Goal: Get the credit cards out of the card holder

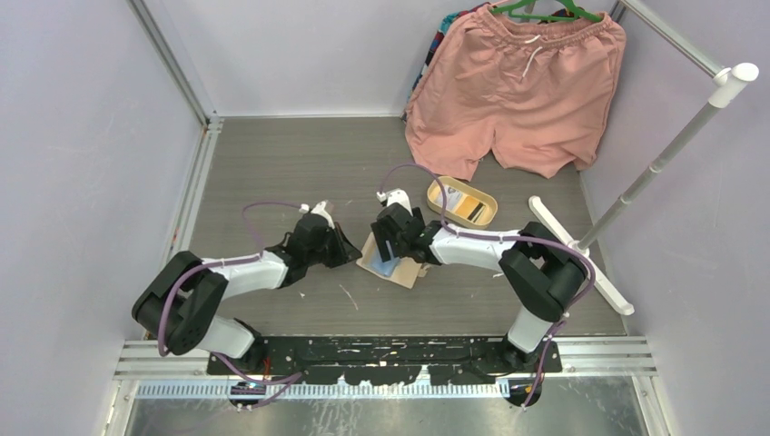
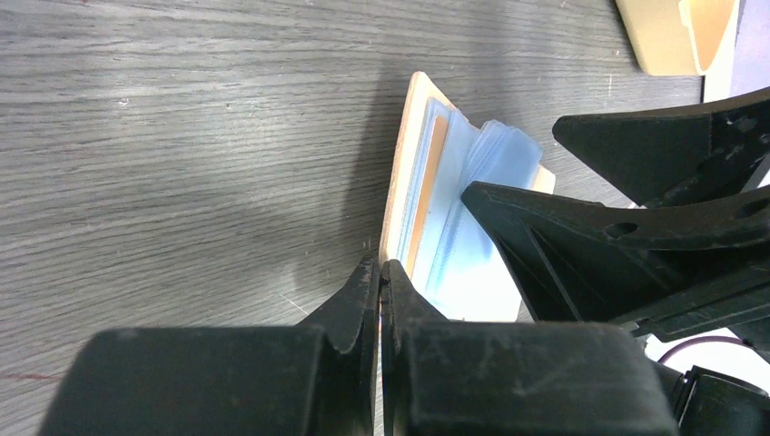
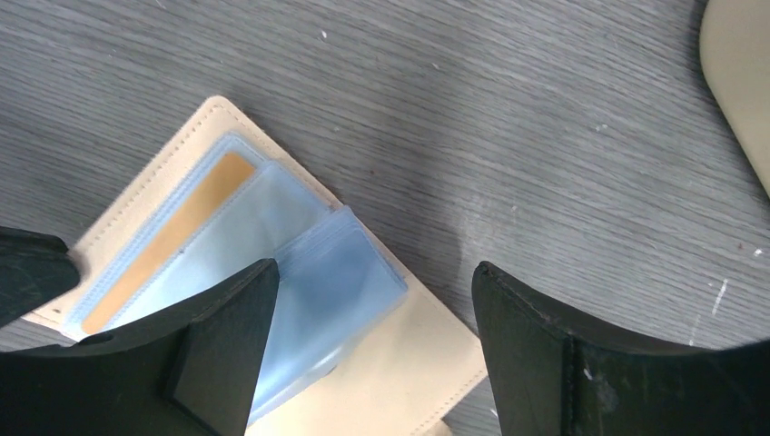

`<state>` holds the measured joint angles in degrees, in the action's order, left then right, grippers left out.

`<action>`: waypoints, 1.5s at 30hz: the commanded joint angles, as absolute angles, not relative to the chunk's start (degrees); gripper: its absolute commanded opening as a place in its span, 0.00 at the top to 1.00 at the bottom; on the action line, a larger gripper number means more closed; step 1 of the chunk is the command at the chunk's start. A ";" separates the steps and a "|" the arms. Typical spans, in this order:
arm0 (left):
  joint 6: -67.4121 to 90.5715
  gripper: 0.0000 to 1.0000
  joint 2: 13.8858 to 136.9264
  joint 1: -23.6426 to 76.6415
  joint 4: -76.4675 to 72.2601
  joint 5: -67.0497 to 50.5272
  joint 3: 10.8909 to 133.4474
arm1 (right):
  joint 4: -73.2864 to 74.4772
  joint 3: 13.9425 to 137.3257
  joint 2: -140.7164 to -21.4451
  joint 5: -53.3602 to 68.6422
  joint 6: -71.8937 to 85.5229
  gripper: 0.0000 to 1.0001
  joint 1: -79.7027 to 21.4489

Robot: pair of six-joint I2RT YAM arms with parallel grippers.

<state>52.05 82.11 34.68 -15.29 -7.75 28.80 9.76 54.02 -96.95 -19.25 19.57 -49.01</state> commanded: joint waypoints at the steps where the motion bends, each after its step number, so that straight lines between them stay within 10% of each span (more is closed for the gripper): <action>1: 51.00 1.00 78.92 34.78 -15.19 -5.04 30.37 | 12.00 52.40 -92.82 -21.69 18.36 0.17 -49.31; 26: 48.80 1.00 70.00 35.00 -5.95 -0.44 31.92 | 18.33 50.74 -79.09 -22.63 18.97 0.16 -49.28; 45: 48.21 1.00 70.73 35.43 -4.66 -0.59 32.49 | 12.05 66.52 -97.92 -15.04 18.82 0.16 -49.61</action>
